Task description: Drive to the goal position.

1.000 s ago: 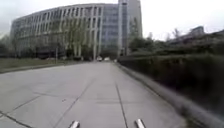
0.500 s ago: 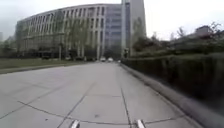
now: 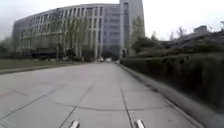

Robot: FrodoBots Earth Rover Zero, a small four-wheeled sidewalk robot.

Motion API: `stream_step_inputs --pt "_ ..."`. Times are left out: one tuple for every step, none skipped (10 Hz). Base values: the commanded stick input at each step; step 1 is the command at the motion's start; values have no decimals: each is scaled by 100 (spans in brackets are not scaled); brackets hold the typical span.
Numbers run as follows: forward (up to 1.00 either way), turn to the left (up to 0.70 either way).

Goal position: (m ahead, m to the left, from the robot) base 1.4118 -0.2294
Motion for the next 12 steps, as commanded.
stream_step_inputs --pt "100 6" --pt "100 6" --pt "100 6" --pt "100 6" --pt "100 6" --pt "100 6" --pt "100 6" --pt "100 6" --pt "100 6" --pt "100 6" --pt "100 6" --pt "100 6"
